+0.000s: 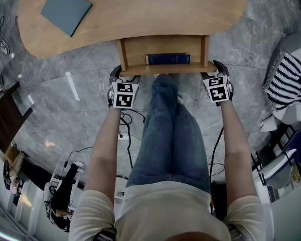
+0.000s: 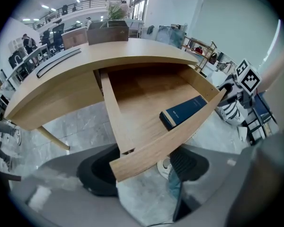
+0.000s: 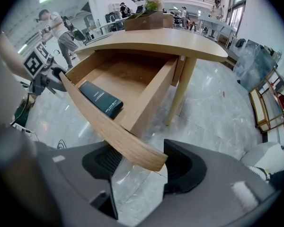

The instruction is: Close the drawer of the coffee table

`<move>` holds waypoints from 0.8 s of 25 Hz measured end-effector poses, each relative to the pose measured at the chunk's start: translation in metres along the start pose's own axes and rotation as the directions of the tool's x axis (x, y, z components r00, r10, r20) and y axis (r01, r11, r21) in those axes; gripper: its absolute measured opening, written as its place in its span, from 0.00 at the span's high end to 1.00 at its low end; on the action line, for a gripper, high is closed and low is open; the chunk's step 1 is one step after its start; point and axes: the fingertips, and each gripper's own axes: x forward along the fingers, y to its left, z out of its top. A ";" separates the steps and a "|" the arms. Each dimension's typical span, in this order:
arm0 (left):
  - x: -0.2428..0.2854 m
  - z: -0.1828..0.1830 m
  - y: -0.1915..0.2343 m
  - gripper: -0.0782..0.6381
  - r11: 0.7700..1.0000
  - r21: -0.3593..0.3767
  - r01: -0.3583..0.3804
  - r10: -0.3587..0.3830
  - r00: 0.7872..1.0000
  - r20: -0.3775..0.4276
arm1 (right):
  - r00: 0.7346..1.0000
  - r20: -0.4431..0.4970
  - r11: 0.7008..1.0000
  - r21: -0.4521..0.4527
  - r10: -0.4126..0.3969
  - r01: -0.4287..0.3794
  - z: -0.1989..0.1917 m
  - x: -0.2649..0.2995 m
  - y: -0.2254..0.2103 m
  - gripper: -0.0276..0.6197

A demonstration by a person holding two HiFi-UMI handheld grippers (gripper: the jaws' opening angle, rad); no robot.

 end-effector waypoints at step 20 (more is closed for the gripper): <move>0.009 0.045 0.022 0.43 1.000 0.013 -0.015 0.014 0.999 0.039 | 1.000 0.010 1.000 -0.020 -0.010 0.010 0.041 0.008 -0.025 0.54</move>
